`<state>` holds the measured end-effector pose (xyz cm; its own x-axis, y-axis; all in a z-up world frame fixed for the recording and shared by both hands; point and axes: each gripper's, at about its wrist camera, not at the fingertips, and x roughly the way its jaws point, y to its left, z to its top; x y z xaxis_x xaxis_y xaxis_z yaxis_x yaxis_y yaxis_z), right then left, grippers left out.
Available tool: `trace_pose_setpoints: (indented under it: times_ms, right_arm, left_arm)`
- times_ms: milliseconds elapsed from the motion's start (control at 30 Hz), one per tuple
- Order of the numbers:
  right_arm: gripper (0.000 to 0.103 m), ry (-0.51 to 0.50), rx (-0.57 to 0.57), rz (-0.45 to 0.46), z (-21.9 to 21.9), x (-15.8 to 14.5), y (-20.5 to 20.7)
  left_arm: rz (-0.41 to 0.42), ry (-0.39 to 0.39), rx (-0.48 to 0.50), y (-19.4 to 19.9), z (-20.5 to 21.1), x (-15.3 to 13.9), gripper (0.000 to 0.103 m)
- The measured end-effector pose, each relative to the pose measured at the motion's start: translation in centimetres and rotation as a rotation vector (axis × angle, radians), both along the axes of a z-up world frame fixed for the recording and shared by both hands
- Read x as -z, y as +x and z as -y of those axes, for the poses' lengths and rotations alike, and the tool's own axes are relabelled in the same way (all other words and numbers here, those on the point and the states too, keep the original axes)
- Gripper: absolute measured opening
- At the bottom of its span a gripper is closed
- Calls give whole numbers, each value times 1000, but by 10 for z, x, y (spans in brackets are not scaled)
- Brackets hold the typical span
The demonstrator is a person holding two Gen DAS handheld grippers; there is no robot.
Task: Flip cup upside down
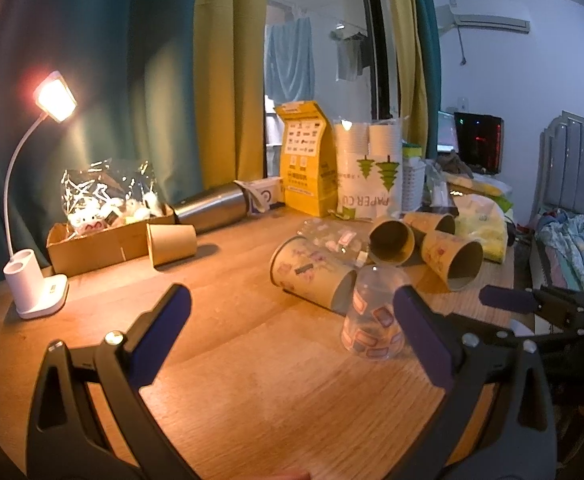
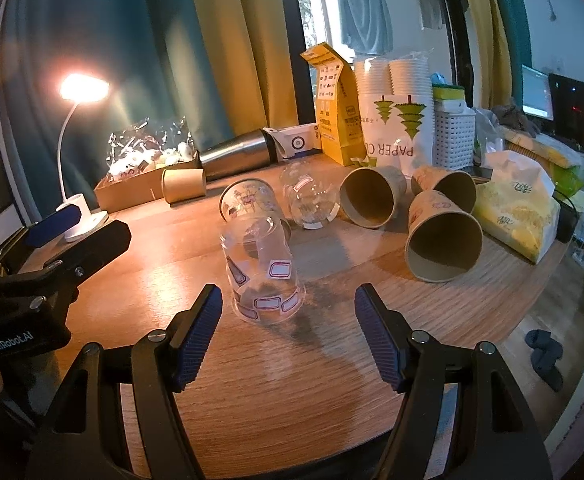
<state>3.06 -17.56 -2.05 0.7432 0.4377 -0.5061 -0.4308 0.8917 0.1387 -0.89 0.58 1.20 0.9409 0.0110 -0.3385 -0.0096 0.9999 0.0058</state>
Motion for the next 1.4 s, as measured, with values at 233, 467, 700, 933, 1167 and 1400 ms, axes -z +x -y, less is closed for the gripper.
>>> trace_pose_setpoints:
  times_ms: [233, 467, 700, 933, 1167, 1400]
  right_arm:
    - [72, -1, -4, -8, -2, 1, 1]
    - [72, -4, 7, 1, 0, 0, 0]
    - [72, -4, 1, 12, 0, -2, -3]
    - [72, -3, 1, 10, 1, -3, -3]
    - [72, -2, 1, 7, 1, -3, -3]
    - [72, -2, 1, 7, 1, -4, -2]
  left_arm:
    - [-21, -1, 1, 4, 0, 3, 102]
    - [-23, 2, 1, 4, 1, 4, 102]
    - [-22, 4, 0, 5, 2, 4, 102]
    - [-21, 6, -15, 5, 1, 4, 102]
    - [-18, -1, 6, 3, 0, 3, 102]
    - [-10, 7, 29, 2, 4, 3, 102]
